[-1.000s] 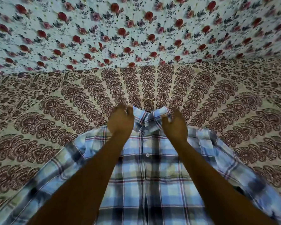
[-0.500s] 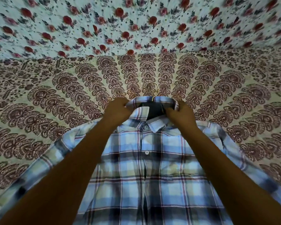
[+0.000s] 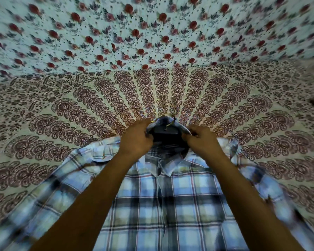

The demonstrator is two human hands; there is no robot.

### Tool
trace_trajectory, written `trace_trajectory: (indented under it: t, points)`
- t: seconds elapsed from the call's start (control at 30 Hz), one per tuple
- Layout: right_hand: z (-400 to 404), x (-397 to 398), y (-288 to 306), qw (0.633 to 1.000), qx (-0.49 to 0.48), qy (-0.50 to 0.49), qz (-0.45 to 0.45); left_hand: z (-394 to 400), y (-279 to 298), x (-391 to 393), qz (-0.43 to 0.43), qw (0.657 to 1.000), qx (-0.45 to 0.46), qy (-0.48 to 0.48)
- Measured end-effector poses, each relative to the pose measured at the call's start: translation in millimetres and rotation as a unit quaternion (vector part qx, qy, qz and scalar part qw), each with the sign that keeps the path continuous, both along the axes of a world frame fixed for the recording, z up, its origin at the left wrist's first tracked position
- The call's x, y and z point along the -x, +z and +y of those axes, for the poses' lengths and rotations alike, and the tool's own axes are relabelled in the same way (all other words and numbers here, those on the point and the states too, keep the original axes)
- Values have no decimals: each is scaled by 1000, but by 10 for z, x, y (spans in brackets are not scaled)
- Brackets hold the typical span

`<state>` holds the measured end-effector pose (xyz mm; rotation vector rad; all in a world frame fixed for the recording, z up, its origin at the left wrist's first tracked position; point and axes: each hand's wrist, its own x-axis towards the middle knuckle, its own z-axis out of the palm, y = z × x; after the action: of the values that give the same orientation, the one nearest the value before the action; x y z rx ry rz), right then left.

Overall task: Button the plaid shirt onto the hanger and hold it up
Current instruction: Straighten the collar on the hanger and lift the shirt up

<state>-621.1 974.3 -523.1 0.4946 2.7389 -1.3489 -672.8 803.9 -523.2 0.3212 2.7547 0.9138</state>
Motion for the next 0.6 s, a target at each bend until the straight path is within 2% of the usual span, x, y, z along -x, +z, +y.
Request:
trace_trajectory:
  t: [0.17, 0.3, 0.43, 0.6]
  points:
    - [-105, -79, -75, 998, -22, -48, 47, -45, -38, -80, -17, 997, -76, 20]
    - [-58, -57, -115, 993, 44, -74, 77, -34, -115, -78, -54, 983, -169, 50]
    - [33, 60, -158, 984, 129, -103, 62, 70, -166, 24, -73, 960, -244, 114]
    - [88, 430, -215, 985, 86, -149, 4, 238, -196, 404, -133, 941, -256, 178]
